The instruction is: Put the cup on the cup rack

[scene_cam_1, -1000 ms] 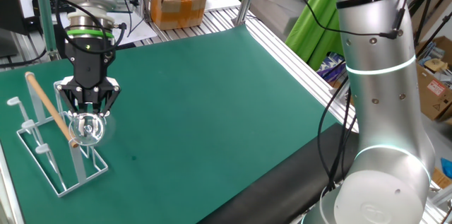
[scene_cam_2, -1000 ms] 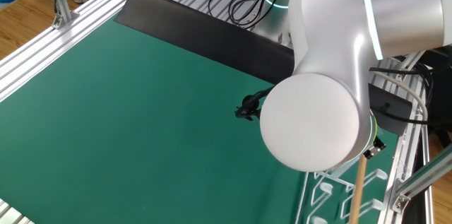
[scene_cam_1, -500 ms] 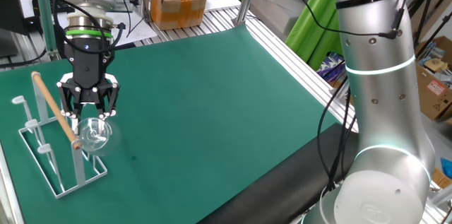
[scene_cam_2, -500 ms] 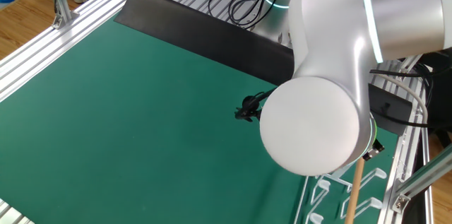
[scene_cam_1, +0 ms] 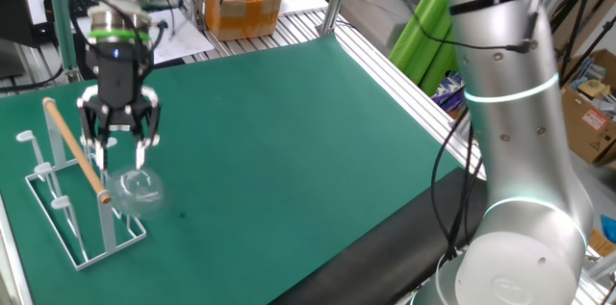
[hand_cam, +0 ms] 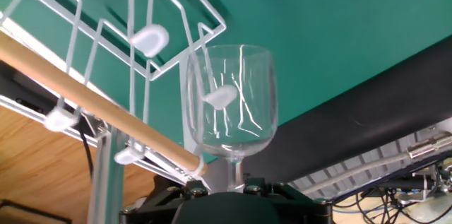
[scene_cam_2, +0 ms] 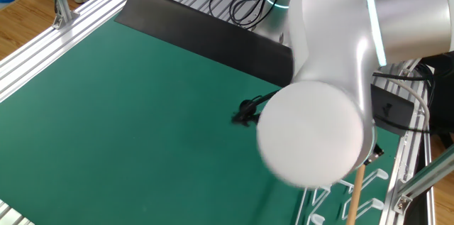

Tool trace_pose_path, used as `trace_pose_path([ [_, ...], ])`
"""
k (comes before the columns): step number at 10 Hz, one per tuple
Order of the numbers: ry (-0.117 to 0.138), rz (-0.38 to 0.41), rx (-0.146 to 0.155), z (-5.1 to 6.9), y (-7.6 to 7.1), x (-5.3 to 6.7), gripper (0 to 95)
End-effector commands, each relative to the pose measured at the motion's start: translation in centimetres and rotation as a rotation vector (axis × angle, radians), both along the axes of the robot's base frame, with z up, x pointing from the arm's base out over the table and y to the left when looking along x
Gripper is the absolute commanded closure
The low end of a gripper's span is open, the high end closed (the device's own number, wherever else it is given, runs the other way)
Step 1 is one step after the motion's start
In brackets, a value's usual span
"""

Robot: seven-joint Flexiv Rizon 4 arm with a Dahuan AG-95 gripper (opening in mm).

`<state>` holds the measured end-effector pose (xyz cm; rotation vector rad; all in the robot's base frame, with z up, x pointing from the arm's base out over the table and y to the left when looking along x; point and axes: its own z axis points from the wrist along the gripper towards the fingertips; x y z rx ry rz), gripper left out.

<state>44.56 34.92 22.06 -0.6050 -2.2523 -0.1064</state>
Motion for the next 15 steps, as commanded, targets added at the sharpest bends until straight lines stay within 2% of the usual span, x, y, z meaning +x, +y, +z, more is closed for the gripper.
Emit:
trace_pose_path([
  [1,0.036,0.022,0.001,0.7,-0.4,1.8,38.0],
  [4,0.028,0.038,-0.025,0.7,-0.4,1.7,38.0],
  [5,0.016,0.043,-0.034,0.8,-0.5,1.6,38.0],
  [6,-0.027,0.070,-0.051,1.2,-0.8,1.4,38.0],
  [7,-0.077,0.101,-0.077,1.6,-1.2,1.0,57.0],
  [8,-0.085,0.112,-0.086,1.8,-1.3,0.9,57.0],
  [9,-0.136,0.151,-0.126,2.2,-2.0,0.7,57.0],
  [10,-0.175,0.180,-0.154,2.3,-2.7,0.7,57.0],
  [12,-0.199,0.197,-0.182,2.3,-3.6,1.3,57.0],
  [15,-0.236,0.196,-0.206,2.6,-4.5,2.6,57.0],
])
